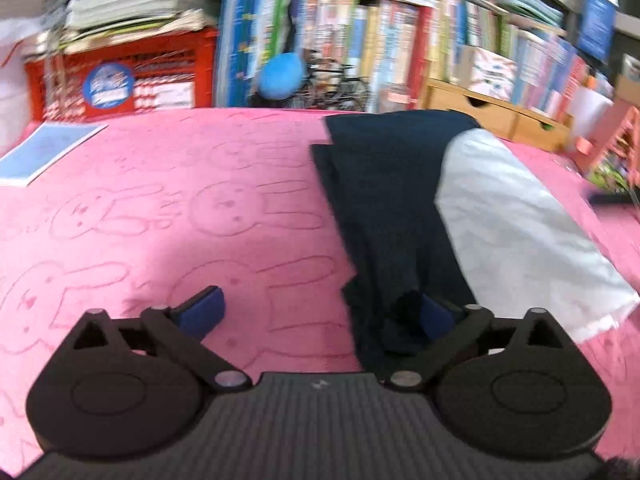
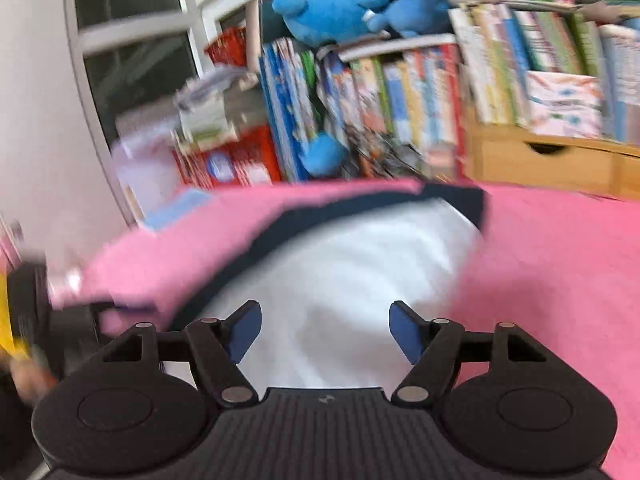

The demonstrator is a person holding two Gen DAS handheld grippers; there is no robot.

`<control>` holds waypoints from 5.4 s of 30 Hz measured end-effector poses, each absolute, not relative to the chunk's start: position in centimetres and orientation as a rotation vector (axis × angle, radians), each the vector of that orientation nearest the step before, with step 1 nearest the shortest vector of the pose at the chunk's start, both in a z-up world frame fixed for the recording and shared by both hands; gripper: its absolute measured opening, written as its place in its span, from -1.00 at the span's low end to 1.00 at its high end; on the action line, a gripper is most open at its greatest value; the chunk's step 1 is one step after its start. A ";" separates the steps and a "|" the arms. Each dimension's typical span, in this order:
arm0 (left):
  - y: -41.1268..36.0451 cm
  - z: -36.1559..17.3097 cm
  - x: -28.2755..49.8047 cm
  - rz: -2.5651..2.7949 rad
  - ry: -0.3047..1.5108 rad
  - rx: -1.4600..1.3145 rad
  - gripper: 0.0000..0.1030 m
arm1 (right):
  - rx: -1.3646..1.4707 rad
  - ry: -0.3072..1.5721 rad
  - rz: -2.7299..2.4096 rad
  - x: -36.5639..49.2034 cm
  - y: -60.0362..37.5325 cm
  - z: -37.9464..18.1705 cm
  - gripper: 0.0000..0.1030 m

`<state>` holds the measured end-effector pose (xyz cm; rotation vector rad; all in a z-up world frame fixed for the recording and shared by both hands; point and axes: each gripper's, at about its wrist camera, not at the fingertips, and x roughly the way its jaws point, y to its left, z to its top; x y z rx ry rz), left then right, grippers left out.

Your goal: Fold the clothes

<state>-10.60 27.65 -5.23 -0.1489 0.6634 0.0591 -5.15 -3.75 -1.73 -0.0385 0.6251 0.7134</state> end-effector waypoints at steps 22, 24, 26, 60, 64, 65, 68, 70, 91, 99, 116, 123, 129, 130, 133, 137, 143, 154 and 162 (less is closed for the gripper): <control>26.1 -5.3 -10.7 0.178 0.708 -0.056 1.00 | -0.233 0.570 0.436 -11.7 -4.2 -7.6 0.72; 26.1 -5.2 -11.1 0.176 0.708 -0.050 1.00 | -0.206 0.587 0.451 -11.4 -4.7 -7.7 0.72; 26.0 -5.2 -11.5 0.173 0.708 -0.044 1.00 | -0.168 0.612 0.466 -11.0 -5.0 -7.9 0.73; 11.8 -6.4 -6.7 -0.034 0.686 0.075 1.00 | 0.318 0.678 0.595 -5.9 -13.1 -4.9 0.98; 11.5 -6.6 -7.0 -0.033 0.683 0.092 1.00 | 0.198 0.762 0.615 -1.6 -7.7 -4.3 0.37; 11.6 -6.6 -7.0 -0.037 0.685 0.088 1.00 | 0.168 0.790 0.617 -0.4 -6.3 -4.4 0.24; 11.7 -6.7 -6.9 -0.046 0.688 0.086 1.00 | 0.077 0.838 0.586 2.1 -2.9 -5.1 0.23; 11.8 -6.8 -7.0 -0.051 0.688 0.086 1.00 | 0.089 0.860 0.576 4.1 -1.7 -5.3 0.21; 12.2 -7.3 -7.0 -0.086 0.692 0.058 1.00 | 0.343 0.832 0.397 24.7 0.4 -8.3 -0.78; 12.2 -7.3 -7.2 -0.091 0.688 0.056 1.00 | 0.358 0.724 0.494 17.4 -3.9 -4.9 -0.28; 17.7 -2.9 -12.4 0.121 0.656 -0.003 1.00 | -0.259 0.441 0.588 -14.8 -5.6 -5.4 0.72; 20.4 -3.9 -11.1 0.249 0.701 0.040 1.00 | -0.230 0.537 0.511 -12.3 -3.7 -7.2 0.70; 22.8 -5.0 -10.9 0.173 0.730 -0.082 1.00 | -0.111 0.622 0.486 -10.1 -5.9 -7.7 0.69; 22.8 -5.0 -11.0 0.166 0.725 -0.068 1.00 | -0.152 0.610 0.485 -10.2 -5.6 -7.7 0.69; 23.0 -5.2 -11.3 0.149 0.719 -0.065 1.00 | -0.248 0.569 0.482 -10.4 -5.4 -7.5 0.75; 23.3 -5.3 -11.3 0.134 0.712 -0.054 1.00 | -0.293 0.553 0.485 -10.1 -5.8 -7.5 0.87; 23.7 -5.2 -11.5 0.125 0.714 -0.056 1.00 | -0.362 0.507 0.464 -12.3 -5.0 -7.2 0.84; 26.8 -4.4 -13.1 0.138 0.745 -0.082 1.00 | -0.818 0.262 0.710 -17.9 5.4 -7.7 0.81; 28.9 -3.7 -14.2 0.243 0.729 -0.039 1.00 | -0.886 0.248 0.782 -16.0 12.7 -7.9 0.57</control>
